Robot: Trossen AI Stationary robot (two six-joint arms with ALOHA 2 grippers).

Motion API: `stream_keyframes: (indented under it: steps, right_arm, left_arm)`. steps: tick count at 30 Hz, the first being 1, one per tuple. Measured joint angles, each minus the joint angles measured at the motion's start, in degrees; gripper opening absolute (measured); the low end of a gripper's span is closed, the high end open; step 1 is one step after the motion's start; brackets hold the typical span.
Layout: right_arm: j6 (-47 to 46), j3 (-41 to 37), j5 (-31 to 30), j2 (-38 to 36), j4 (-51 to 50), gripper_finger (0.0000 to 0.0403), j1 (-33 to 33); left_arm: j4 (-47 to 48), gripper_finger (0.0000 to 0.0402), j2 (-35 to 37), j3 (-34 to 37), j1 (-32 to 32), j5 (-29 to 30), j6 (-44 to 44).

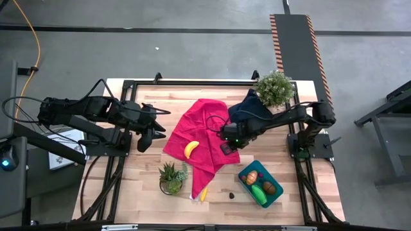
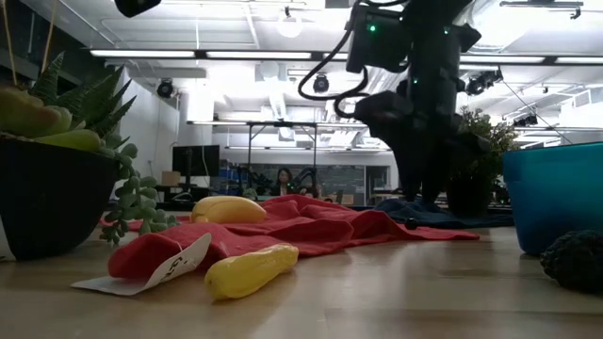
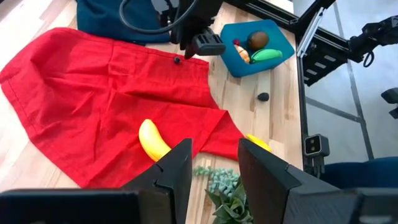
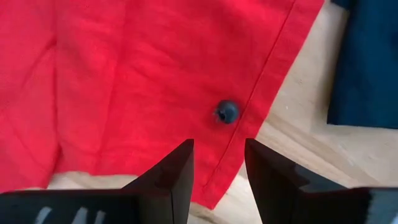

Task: Pick and placing Produce into tupperware
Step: Put the blueberry into the blue bin

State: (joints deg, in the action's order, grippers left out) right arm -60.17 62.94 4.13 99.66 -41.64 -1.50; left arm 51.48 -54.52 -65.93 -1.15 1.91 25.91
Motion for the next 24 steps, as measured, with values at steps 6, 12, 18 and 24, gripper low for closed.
stream_keyframes:
  steps: [6,12,18,24]
  right_arm:
    - [-1.54,0.00,-2.25,0.31,0.79,0.0133,0.38]
    - [-1.80,0.00,-2.22,0.30,1.00,0.0133,1.86]
    - [-1.22,0.00,-1.30,1.05,1.33,0.0133,2.63]
    - [-1.13,0.00,-0.64,2.33,3.04,0.0133,2.51]
  left_arm:
    - [0.14,0.0117,0.00,0.00,-0.02,0.00,-0.04]
    - [0.17,0.0117,0.00,0.00,-0.02,0.00,-0.07]
    - [0.70,0.0117,0.00,0.00,-0.01,0.00,-0.15]
    - [1.17,0.0117,0.00,0.00,0.00,0.00,-0.15]
